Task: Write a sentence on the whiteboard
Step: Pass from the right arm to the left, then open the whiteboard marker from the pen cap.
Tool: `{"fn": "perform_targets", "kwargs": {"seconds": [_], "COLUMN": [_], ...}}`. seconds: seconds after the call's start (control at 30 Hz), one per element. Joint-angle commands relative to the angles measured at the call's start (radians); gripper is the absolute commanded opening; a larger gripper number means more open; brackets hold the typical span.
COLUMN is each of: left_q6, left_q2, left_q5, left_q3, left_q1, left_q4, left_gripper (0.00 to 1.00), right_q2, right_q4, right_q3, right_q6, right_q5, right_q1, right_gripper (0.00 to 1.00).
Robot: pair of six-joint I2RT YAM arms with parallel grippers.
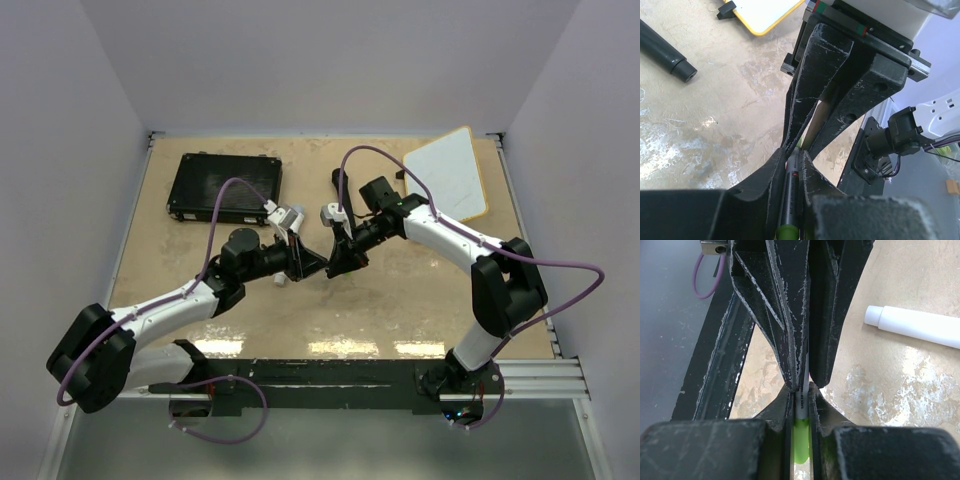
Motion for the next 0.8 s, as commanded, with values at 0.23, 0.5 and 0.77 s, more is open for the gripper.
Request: {"fn": "perform_targets", "kwargs": {"seconds": [0.23,0.5,0.77], "left_q6": [0.031,0.048,0.061], "left_q2": [-0.074,-0.122,-0.140], "left_q5": [-0.016,-0.036,-0.050], "left_q3": [0.015,0.010,0.010], "left_q1": [-0.004,-0.004,-0.004], "left_q4": [-0.011,-0.036,-0.050], "left_gripper": [0.00,0.00,0.00], "right_q2": [-0.015,-0.012,-0.009], "right_q4": [-0.062,-0.090,-0.102], "right_q3": [0.030,0.033,0.042], "right_q6": [-0.076,-0.121,-0.124], "right_q5": [-0.006,0.004,0.010], "right_q1": [-0.008,-0.017,-0.018], "right_gripper": [0.63,0.68,0.51]}}
